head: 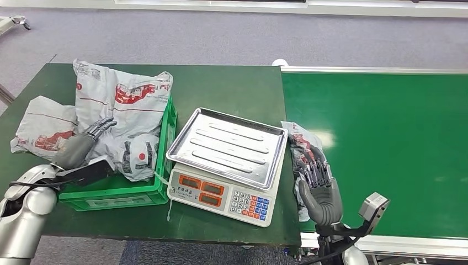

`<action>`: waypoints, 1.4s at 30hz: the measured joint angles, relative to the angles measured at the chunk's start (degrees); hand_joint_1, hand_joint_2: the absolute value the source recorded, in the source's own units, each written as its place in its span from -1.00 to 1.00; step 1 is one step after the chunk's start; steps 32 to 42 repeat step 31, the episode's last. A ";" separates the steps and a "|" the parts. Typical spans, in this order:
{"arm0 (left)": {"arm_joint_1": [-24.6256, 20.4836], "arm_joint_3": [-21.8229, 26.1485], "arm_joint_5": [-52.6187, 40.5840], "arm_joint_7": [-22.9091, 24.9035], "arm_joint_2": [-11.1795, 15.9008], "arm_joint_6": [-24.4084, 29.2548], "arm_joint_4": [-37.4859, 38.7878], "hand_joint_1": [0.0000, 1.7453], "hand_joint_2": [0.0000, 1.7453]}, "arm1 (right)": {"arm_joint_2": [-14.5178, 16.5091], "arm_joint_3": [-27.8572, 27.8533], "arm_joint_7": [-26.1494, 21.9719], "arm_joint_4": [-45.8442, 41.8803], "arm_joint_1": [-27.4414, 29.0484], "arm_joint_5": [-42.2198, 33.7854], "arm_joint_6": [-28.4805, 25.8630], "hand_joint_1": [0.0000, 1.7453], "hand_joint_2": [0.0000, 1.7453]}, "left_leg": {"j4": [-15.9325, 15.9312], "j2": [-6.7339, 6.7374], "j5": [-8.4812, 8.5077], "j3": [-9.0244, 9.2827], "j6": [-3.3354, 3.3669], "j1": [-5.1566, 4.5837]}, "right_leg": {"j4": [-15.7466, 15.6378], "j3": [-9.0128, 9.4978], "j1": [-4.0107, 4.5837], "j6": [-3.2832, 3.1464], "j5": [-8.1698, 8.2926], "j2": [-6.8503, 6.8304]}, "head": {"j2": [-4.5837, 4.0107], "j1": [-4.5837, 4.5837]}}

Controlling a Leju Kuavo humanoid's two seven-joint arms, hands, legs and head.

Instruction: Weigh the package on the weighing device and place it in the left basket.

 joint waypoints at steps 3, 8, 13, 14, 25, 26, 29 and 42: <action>2.00 0.39 15.86 0.04 -4.13 -5.65 -4.45 -1.00 1.00 | 0.00 0.11 0.11 0.73 -1.02 1.03 -1.67 -1.00 1.00 | 0.00 -0.03 -0.01 -0.01 0.03 -0.08 | 0.00 0.03 -0.07 0.01 0.00 -0.04 | 0.00 0.01; 5.71 -1.82 34.11 1.50 -15.35 -8.01 -9.61 -1.00 1.00 | 0.07 2.27 0.46 2.80 -3.70 3.61 -4.60 -1.00 1.00 | 0.04 -0.04 -0.10 0.00 0.22 -0.27 | -0.03 0.05 -0.25 0.14 -0.02 -0.08 | 0.00 0.00; 5.52 -9.36 35.73 0.88 -26.54 -0.36 -7.79 -1.00 1.00 | 1.20 6.24 1.31 6.85 -8.53 4.94 -8.45 -1.00 1.00 | 0.10 -0.13 -0.08 -0.06 0.31 -0.31 | -0.03 0.07 -0.28 0.30 0.00 -0.17 | 0.00 0.02; 4.85 -10.42 35.94 0.94 -28.09 1.20 -6.61 -1.00 1.00 | 1.49 6.93 1.46 7.97 -9.59 4.99 -8.93 -1.00 1.00 | 0.10 -0.13 -0.07 -0.06 0.32 -0.31 | -0.03 0.08 -0.28 0.31 0.01 -0.16 | 0.00 0.02; 2.02 -12.16 41.61 1.08 -36.72 5.29 4.08 -1.00 1.00 | 2.72 12.72 1.13 15.70 -13.91 3.01 -9.97 -1.00 1.00 | 0.10 -0.13 -0.05 -0.08 0.32 -0.25 | -0.02 0.05 -0.22 0.30 0.00 -0.15 | 0.00 0.01; 2.01 -12.15 41.73 1.15 -37.00 5.69 4.56 -1.00 1.00 | 2.72 13.04 1.07 16.00 -13.96 3.04 -10.08 -1.00 1.00 | 0.10 -0.13 -0.06 -0.09 0.33 -0.25 | -0.02 0.04 -0.22 0.31 -0.01 -0.15 | 0.00 0.01; 1.80 -12.13 41.46 1.54 -37.64 7.74 5.97 -1.00 1.00 | 2.72 13.89 0.95 16.72 -14.12 3.55 -10.76 -1.00 1.00 | 0.10 -0.13 -0.06 -0.12 0.33 -0.25 | -0.02 0.02 -0.23 0.31 -0.01 -0.16 | 0.00 0.00; 1.61 -12.12 40.97 1.66 -37.85 8.82 6.70 -1.00 1.00 | 2.71 14.32 0.95 17.01 -14.23 3.93 -11.16 -1.00 1.00 | 0.10 -0.13 -0.06 -0.12 0.33 -0.25 | -0.02 0.02 -0.23 0.31 -0.01 -0.16 | 0.00 0.00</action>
